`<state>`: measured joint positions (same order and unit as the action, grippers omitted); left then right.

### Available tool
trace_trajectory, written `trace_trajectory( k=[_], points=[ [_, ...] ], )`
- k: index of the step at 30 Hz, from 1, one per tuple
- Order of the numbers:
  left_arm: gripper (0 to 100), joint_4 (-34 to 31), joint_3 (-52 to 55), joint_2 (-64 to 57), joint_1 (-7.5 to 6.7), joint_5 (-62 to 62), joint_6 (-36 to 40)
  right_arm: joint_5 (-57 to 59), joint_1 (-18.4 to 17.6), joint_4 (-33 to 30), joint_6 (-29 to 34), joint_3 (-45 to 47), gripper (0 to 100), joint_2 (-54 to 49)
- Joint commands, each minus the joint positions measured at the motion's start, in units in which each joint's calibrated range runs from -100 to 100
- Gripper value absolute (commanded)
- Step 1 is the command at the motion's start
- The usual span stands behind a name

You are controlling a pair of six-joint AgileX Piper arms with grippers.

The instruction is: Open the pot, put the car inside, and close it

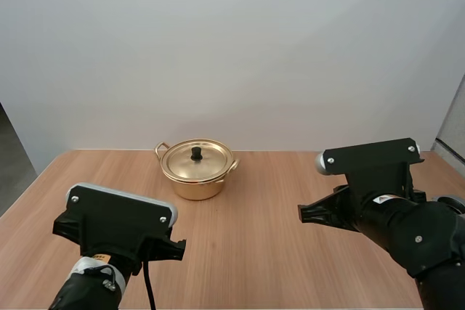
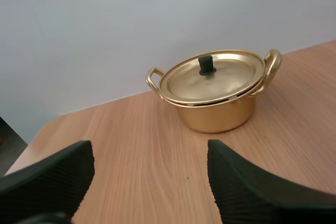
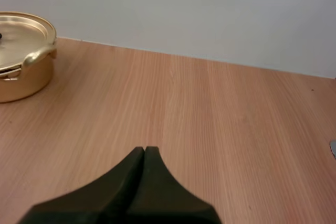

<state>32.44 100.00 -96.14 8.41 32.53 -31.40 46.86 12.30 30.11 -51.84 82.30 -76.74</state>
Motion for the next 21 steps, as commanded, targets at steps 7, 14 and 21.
trace_trajectory(
  k=[7, 14, 21],
  points=[
    [100, -27.2, 0.0, 0.0, -0.02, -7.0, 44.1, -9.8, -7.1, -10.9, -2.3, 2.8, 0, -16.6],
    [100, -27.2, 0.0, 0.0, -0.02, -6.7, 42.4, -13.7, -7.6, -13.3, 14.5, 9.6, 0, -22.8],
    [100, -26.4, 0.0, 0.0, -0.02, -4.6, 44.4, -17.8, -7.9, -28.6, 37.4, 17.7, 0, -23.3]
  ],
)
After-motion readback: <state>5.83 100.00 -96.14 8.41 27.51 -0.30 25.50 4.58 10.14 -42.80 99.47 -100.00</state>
